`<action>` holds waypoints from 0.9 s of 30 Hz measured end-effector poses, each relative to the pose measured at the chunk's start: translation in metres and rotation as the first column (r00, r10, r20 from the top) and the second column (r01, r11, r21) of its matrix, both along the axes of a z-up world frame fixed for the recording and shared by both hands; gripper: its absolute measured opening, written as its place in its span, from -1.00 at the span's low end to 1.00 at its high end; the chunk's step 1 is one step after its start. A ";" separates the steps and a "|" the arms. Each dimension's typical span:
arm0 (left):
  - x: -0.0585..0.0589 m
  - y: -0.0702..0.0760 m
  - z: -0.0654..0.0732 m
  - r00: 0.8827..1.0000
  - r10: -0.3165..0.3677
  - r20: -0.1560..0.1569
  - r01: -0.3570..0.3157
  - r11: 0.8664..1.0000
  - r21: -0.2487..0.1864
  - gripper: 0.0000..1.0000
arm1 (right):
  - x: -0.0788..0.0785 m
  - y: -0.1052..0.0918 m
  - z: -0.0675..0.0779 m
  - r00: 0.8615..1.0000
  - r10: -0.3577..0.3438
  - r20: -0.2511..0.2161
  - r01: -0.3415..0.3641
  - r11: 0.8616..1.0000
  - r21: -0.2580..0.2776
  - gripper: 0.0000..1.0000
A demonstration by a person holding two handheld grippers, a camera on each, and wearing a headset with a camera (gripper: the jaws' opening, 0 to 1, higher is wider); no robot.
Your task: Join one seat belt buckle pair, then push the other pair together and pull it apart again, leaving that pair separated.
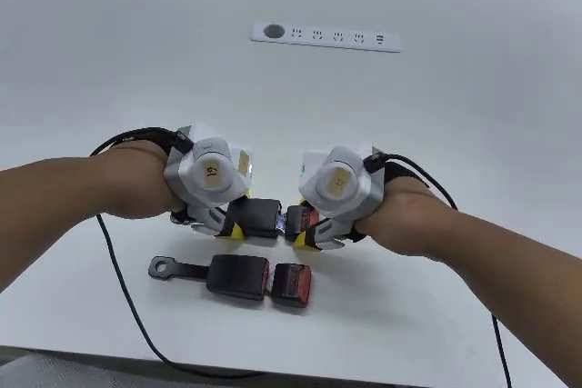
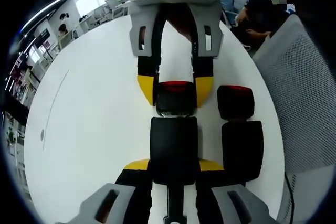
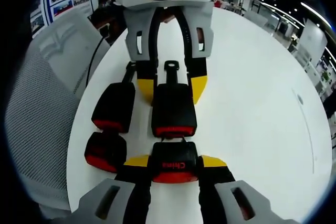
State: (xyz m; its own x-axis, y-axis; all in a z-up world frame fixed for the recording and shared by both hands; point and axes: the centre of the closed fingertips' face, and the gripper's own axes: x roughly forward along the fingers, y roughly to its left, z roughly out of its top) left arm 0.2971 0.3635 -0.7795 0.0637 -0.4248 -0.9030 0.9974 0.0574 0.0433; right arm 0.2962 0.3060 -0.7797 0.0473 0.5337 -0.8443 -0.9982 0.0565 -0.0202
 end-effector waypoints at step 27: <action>0.001 0.000 0.000 1.000 0.003 -0.020 -0.003 1.000 0.008 -0.37 | 0.001 -0.012 -0.001 1.000 -0.009 0.005 0.009 1.000 -0.020 -0.38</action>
State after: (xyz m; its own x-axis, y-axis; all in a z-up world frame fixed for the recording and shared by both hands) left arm 0.2981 0.3634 -0.7800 0.0470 -0.4179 -0.9073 0.9979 0.0599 0.0241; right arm 0.2968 0.2939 -0.7807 0.0559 0.5163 -0.8546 -0.9976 0.0646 -0.0263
